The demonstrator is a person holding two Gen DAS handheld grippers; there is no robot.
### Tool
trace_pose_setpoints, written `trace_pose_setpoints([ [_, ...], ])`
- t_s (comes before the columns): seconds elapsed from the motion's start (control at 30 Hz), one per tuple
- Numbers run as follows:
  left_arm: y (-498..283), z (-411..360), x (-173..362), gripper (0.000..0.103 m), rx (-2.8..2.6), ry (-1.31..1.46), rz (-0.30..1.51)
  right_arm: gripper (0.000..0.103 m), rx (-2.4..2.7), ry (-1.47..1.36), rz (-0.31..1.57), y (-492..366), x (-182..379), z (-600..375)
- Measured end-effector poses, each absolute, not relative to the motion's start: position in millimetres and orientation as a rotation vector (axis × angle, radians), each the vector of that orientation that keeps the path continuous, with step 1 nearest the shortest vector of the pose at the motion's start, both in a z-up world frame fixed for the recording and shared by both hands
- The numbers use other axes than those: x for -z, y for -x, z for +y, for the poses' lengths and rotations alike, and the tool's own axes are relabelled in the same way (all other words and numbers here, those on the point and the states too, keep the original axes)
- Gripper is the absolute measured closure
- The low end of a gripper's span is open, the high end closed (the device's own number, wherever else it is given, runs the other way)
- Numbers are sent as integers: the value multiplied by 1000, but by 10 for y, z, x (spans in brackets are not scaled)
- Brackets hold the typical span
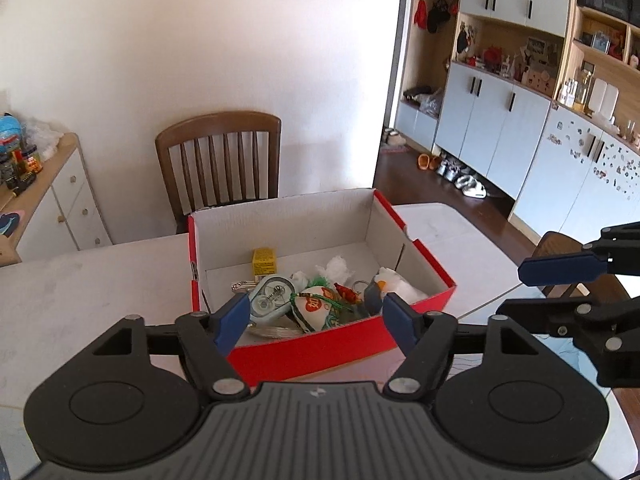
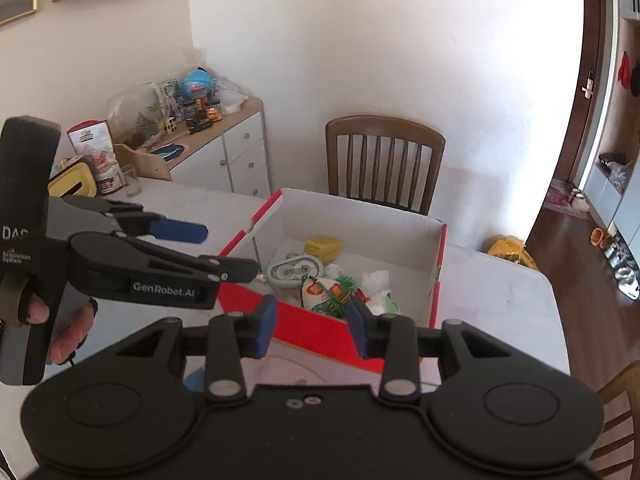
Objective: Organize objects
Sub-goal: 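Withdraw both tools from the box back over the table, then grasp the black bag of beads with the left tool while the right grasps the brown bead bracelet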
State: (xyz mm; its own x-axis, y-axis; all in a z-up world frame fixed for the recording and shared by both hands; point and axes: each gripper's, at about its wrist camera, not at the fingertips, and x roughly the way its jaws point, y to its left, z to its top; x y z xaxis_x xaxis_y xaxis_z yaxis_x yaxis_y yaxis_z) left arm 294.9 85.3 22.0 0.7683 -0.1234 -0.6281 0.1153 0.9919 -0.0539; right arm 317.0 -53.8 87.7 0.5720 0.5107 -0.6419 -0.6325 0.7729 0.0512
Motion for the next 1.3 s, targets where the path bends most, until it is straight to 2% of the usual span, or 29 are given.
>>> trace_pose_setpoints([
  [0.03, -2889, 831, -228, 28, 130, 13, 680, 61, -678, 189, 684, -3136, -878, -572],
  [0.13, -2732, 769, -233, 26, 132, 7, 679, 39, -676, 173, 664, -3035, -862, -689],
  [0.3, -2503, 689, -194, 21, 128, 3, 683, 35, -666, 157, 669, -2891, -759, -870],
  [0.37, -2419, 676, -149, 21, 128, 15, 692, 28, -665, 149, 678, -2839, -695, -950],
  [0.5, -2273, 649, -28, 18, 116, 20, 702, 20, -650, 133, 688, -2734, -564, -1089],
  [0.57, -2212, 629, 38, 18, 112, 21, 711, 12, -640, 125, 694, -2675, -476, -1152],
  [0.67, -2173, 630, 160, 17, 112, 38, 735, 8, -628, 130, 716, -2609, -307, -1202],
  [0.77, -2146, 598, 303, 11, 97, 34, 757, 7, -613, 143, 732, -2565, -145, -1223],
  [0.97, -2182, 550, 570, 0, 101, 58, 777, 11, -591, 166, 776, -2515, 156, -1227],
  [1.13, -2325, 509, 810, 0, 103, 68, 804, 11, -579, 157, 812, -2544, 371, -1217],
  [1.3, -2509, 429, 1036, 0, 113, 74, 834, 17, -556, 158, 863, -2607, 609, -1172],
])
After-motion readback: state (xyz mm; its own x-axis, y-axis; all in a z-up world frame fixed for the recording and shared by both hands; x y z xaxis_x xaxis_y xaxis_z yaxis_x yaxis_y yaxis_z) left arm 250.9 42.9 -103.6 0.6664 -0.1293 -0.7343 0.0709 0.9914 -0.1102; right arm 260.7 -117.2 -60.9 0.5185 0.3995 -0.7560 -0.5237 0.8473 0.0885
